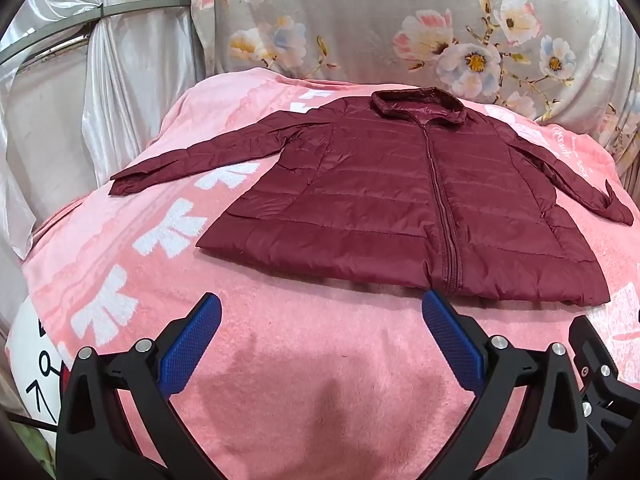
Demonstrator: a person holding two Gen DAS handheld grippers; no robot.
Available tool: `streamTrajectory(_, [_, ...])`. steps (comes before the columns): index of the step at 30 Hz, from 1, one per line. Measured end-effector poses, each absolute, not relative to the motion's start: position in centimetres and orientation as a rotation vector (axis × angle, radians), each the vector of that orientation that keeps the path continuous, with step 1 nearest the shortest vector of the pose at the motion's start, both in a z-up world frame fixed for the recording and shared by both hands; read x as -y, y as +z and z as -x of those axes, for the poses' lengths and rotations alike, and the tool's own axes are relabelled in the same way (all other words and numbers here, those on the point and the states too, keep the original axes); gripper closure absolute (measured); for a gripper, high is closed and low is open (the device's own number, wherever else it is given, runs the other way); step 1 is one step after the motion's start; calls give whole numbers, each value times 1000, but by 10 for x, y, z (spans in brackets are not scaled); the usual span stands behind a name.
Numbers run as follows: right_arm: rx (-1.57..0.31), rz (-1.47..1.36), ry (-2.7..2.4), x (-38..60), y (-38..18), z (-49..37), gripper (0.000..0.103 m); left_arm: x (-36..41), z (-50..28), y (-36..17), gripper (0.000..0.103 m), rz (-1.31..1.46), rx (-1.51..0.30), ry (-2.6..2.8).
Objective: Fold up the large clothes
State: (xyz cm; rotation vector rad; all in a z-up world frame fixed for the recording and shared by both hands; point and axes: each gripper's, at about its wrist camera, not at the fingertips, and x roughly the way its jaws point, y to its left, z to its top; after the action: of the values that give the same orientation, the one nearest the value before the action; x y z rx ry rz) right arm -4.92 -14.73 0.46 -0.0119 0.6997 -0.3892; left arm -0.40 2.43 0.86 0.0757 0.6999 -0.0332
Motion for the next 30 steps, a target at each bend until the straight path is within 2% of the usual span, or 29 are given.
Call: streamTrajectory(30, [-697, 7, -388, 147, 9, 48, 5, -23, 4, 8, 5, -78, -702, -32])
